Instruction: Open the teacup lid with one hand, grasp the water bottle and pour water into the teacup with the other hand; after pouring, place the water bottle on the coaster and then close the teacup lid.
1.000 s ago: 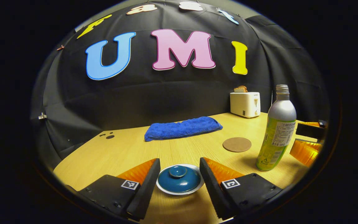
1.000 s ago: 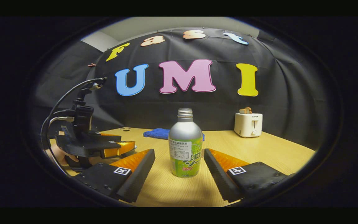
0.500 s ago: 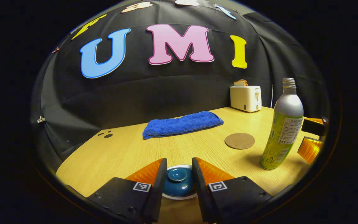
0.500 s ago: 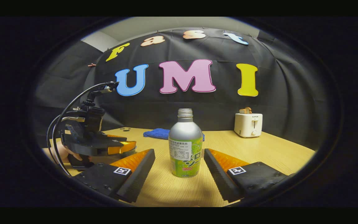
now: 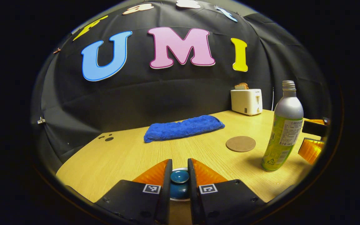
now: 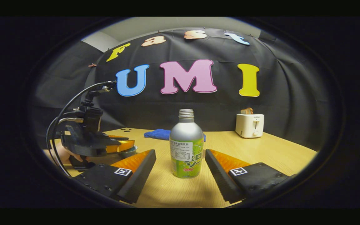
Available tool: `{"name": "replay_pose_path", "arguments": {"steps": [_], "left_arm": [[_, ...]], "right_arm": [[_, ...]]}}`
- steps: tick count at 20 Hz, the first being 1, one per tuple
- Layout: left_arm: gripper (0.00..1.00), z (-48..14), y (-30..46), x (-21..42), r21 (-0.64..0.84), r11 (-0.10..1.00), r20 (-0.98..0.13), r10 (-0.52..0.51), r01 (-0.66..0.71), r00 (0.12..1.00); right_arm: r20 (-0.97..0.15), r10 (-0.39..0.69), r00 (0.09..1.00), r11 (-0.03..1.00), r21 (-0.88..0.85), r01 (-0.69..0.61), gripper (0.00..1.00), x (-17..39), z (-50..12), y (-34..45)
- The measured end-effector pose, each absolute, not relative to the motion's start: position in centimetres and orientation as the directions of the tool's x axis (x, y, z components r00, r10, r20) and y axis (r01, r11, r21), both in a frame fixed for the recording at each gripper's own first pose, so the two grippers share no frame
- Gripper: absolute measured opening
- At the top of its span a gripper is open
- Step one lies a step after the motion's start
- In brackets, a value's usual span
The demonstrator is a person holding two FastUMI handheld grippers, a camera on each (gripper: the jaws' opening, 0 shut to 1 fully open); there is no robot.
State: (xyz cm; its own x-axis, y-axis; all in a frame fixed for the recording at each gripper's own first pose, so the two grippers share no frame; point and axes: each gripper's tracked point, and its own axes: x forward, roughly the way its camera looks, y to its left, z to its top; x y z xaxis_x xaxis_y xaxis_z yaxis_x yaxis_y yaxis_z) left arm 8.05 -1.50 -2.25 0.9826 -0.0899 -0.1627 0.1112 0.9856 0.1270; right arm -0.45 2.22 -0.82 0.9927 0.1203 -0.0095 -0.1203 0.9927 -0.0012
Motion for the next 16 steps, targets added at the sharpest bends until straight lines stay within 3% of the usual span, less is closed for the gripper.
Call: {"name": "replay_pose_path", "arguments": {"steps": [5, 9, 16], "left_arm": [[0.29, -1.3, 2.0, 5.9, 0.056, 0.998, -0.086, -0.036, 0.041, 0.996], [0.29, -1.5, 7.0, 4.4, 0.032, 0.999, -0.087, 0.03, -0.027, 0.996], [0.29, -1.1, 9.9, 3.3, -0.007, 1.0, -0.057, 0.021, -0.021, 0.998]], "right_arm": [[-0.01, 0.113, 0.994, 0.994, -0.001, -0.113, 0.98, -0.5, -0.9, 2.1], [-0.011, 0.113, 0.994, 0.994, -0.002, -0.113, 0.98, -0.5, -0.9, 2.0], [-0.008, 0.104, 0.995, 0.995, -0.004, -0.104, 0.98, 0.3, -0.9, 2.0]]}}
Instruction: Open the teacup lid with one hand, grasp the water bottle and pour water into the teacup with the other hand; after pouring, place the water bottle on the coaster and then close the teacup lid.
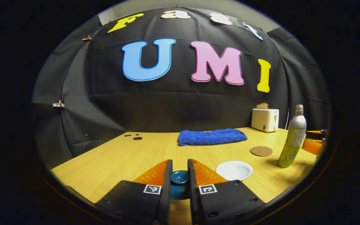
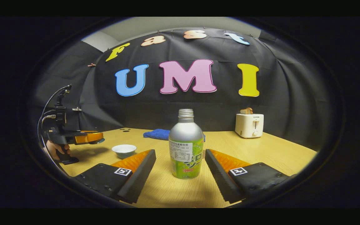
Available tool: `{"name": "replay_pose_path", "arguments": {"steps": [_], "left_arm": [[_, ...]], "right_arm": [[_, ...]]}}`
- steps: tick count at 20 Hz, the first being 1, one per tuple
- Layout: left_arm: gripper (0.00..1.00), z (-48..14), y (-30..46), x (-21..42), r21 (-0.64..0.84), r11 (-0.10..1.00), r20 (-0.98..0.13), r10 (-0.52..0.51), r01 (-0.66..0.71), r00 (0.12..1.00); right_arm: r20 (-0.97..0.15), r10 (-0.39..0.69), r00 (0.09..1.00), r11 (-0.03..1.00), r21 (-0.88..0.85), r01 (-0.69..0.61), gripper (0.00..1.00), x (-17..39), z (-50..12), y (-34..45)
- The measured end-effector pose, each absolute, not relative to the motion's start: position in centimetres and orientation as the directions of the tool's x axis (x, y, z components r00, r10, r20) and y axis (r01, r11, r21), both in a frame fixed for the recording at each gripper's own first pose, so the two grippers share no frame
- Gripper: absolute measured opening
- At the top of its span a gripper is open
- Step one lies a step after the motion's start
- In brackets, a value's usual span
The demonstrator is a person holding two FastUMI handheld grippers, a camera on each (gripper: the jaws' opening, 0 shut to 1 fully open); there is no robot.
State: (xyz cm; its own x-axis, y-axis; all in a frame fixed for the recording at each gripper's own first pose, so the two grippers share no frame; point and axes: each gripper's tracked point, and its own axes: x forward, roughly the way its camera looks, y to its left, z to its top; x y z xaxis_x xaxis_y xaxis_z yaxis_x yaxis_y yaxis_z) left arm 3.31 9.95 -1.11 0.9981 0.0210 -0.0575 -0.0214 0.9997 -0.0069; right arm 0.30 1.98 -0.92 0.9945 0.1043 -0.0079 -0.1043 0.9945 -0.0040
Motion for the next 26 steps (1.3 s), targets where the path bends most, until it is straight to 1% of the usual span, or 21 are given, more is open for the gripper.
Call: {"name": "replay_pose_path", "arguments": {"steps": [3, 5, 8, 13, 20, 22, 23, 24, 26], "left_arm": [[0.29, -0.4, 9.4, 3.1, -0.001, 1.0, -0.009, -0.014, 0.014, 1.0], [0.29, -0.4, 9.3, 3.1, 0.0, 0.999, 0.0, -0.034, 0.034, 0.999], [0.29, -0.4, 9.1, 3.3, 0.001, 0.999, -0.001, -0.046, 0.046, 0.999], [0.29, -0.3, 8.9, 3.5, 0.002, 0.998, -0.001, -0.069, 0.069, 0.998], [0.29, -0.2, 9.2, 3.8, 0.003, 0.998, -0.001, -0.062, 0.062, 0.998], [0.3, -0.3, 9.2, 3.8, 0.003, 0.998, -0.001, -0.063, 0.063, 0.998], [0.3, -0.2, 9.1, 3.8, 0.003, 0.998, -0.001, -0.067, 0.067, 0.998], [0.3, -0.3, 9.1, 3.9, 0.003, 0.998, -0.001, -0.069, 0.069, 0.998], [0.3, -0.3, 9.1, 3.9, 0.003, 0.998, -0.001, -0.07, 0.07, 0.998]], "right_arm": [[-0.009, 0.047, 0.999, 0.999, -0.005, -0.047, 0.98, 1.4, -1.0, 1.1], [-0.016, 0.05, 0.999, 0.999, -0.005, -0.051, 0.98, 2.4, -1.2, 1.5], [-0.003, 0.046, 0.999, 0.999, -0.006, -0.046, 0.98, 3.4, -1.0, 1.7], [-0.045, 0.001, 0.999, 1.0, -0.003, -0.001, 0.98, 6.5, -1.8, 1.4], [-0.012, -0.033, 0.999, 0.999, -0.008, 0.032, 0.98, 7.9, -1.4, 0.9], [-0.008, -0.039, 0.999, 0.999, -0.008, 0.039, 0.93, 8.0, -1.4, 0.8], [-0.007, -0.041, 0.999, 0.999, -0.007, 0.041, 0.85, 8.2, -1.4, 0.8], [-0.01, -0.049, 0.999, 0.999, -0.007, 0.049, 0.83, 8.1, -1.5, 0.6], [-0.011, -0.051, 0.999, 0.999, -0.008, 0.051, 0.83, 8.1, -1.4, 0.6]]}}
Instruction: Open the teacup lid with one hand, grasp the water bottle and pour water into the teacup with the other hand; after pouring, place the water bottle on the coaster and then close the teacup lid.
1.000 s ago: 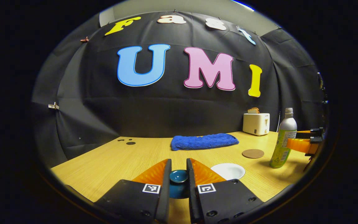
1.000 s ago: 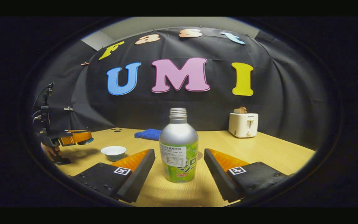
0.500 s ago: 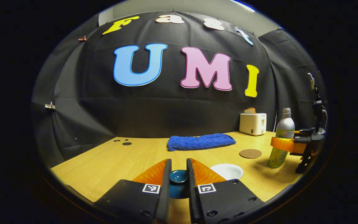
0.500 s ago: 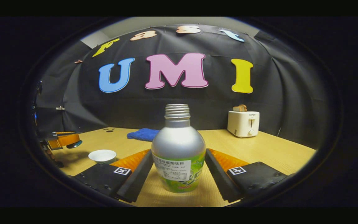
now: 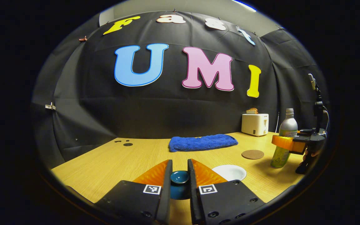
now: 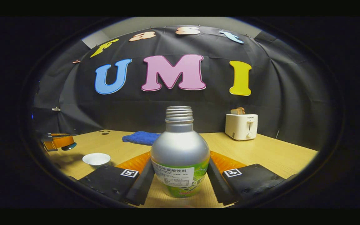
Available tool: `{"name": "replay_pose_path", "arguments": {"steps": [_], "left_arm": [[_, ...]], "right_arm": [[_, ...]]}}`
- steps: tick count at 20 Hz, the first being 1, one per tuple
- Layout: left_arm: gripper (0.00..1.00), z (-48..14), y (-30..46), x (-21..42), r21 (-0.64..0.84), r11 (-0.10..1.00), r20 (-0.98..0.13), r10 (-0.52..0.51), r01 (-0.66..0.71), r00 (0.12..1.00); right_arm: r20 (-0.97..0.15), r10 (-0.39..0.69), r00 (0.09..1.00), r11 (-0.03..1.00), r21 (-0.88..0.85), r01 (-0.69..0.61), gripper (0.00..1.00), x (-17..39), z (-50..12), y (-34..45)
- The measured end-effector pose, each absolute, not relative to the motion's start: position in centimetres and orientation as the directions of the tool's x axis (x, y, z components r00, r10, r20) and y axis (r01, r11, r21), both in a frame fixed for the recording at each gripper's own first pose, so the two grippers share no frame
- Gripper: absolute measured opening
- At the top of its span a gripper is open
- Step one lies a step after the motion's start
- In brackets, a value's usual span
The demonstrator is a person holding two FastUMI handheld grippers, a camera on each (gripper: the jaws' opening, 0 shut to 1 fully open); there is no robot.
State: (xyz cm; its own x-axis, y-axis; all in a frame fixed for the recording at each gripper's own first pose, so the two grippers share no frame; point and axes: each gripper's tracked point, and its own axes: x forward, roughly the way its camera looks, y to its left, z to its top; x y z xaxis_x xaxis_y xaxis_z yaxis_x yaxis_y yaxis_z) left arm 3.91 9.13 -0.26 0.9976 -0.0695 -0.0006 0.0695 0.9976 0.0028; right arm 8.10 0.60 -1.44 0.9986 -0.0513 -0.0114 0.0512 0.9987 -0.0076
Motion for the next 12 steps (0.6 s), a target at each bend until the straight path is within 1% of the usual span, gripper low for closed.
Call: {"name": "replay_pose_path", "arguments": {"steps": [5, 12], "left_arm": [[0.29, -0.26, 9.1, 3.89, 0.003, 0.998, 0.0, -0.07, 0.07, 0.998], [0.3, -0.27, 9.18, 3.93, 0.002, 0.998, 0.0, -0.07, 0.07, 0.998]], "right_arm": [[-0.011, -0.051, 0.999, 0.999, -0.007, 0.051, 0.83, 8.08, -1.46, 0.52], [-0.012, -0.047, 0.999, 0.999, -0.008, 0.047, 0.76, 7.94, -1.44, 0.63]]}}
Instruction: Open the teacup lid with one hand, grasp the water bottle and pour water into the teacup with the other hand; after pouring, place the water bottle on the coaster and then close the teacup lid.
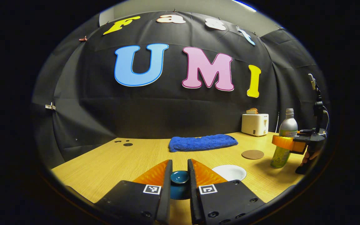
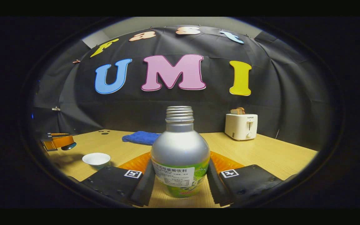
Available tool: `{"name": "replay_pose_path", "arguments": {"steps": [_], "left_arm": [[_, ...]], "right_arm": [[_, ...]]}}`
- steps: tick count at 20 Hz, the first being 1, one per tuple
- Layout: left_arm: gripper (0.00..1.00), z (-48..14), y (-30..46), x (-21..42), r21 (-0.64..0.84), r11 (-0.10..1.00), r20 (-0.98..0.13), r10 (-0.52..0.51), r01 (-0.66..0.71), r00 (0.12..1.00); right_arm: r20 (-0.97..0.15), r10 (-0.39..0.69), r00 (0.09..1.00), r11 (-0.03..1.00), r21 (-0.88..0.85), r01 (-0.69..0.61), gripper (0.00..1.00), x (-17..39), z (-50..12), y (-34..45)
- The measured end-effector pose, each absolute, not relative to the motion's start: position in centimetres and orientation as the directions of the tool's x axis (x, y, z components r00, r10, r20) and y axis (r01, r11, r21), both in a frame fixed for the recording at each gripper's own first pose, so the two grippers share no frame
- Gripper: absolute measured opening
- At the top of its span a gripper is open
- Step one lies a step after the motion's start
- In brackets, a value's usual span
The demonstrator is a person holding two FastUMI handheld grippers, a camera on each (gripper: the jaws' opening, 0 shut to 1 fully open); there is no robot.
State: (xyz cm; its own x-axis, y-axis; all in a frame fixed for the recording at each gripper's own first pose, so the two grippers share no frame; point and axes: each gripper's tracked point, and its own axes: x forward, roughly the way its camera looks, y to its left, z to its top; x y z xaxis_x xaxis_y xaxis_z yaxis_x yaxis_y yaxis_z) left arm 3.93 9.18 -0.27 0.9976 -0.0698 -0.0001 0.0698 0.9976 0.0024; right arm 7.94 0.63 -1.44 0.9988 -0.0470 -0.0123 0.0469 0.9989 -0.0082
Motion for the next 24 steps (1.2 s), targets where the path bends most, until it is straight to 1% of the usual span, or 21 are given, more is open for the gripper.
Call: {"name": "replay_pose_path", "arguments": {"steps": [3, 6, 8, 10, 11, 12, 16, 18, 20, 24], "left_arm": [[0.29, -0.2, 9.5, 3.9, 0.002, 0.999, -0.001, -0.054, 0.054, 0.999], [0.29, -0.2, 10.0, 4.2, 0.002, 0.999, -0.001, -0.038, 0.038, 0.999], [0.29, -0.2, 10.6, 4.3, 0.002, 1.0, -0.001, -0.026, 0.026, 1.0], [0.29, -0.3, 11.2, 4.7, 0.003, 1.0, -0.001, -0.018, 0.018, 1.0], [0.29, -0.3, 11.6, 4.8, 0.002, 1.0, -0.001, -0.013, 0.013, 1.0], [0.29, -0.3, 12.2, 4.9, 0.003, 1.0, -0.001, -0.003, 0.003, 1.0], [0.29, -0.4, 15.3, 5.3, 0.001, 0.998, -0.004, 0.055, -0.055, 0.998], [0.29, -0.4, 16.5, 5.3, 0.001, 0.997, -0.004, 0.072, -0.072, 0.997], [0.29, -0.4, 17.4, 5.3, 0.001, 0.996, -0.004, 0.086, -0.086, 0.996], [0.29, -0.4, 18.1, 5.6, 0.003, 0.996, -0.003, 0.093, -0.093, 0.996]], "right_arm": [[-0.01, -0.046, 0.999, 0.999, -0.022, 0.046, 0.75, 8.1, -1.3, 0.9], [-0.035, 0.01, 0.999, 0.998, -0.068, -0.013, 0.75, 8.2, -1.2, 2.7], [-0.032, 0.04, 0.999, 0.994, -0.1, -0.043, 0.75, 8.4, -0.4, 3.7], [-0.021, 0.055, 0.998, 0.979, -0.196, -0.058, 0.75, 9.0, 0.9, 4.4], [-0.015, 0.055, 0.998, 0.966, -0.253, -0.058, 0.72, 9.4, 1.5, 4.6], [-0.011, 0.054, 0.998, 0.95, -0.309, -0.055, 0.75, 9.9, 1.9, 4.7], [-0.021, 0.044, 0.999, 0.851, -0.523, -0.049, 0.76, 11.2, 1.9, 4.8], [-0.039, 0.048, 0.998, 0.784, -0.618, -0.062, 0.75, 11.9, 1.7, 4.9], [-0.029, 0.054, 0.998, 0.701, -0.711, -0.058, 0.75, 12.0, 2.0, 5.0], [-0.007, 0.085, 0.996, 0.563, -0.824, -0.054, 0.75, 12.6, 2.2, 6.1]]}}
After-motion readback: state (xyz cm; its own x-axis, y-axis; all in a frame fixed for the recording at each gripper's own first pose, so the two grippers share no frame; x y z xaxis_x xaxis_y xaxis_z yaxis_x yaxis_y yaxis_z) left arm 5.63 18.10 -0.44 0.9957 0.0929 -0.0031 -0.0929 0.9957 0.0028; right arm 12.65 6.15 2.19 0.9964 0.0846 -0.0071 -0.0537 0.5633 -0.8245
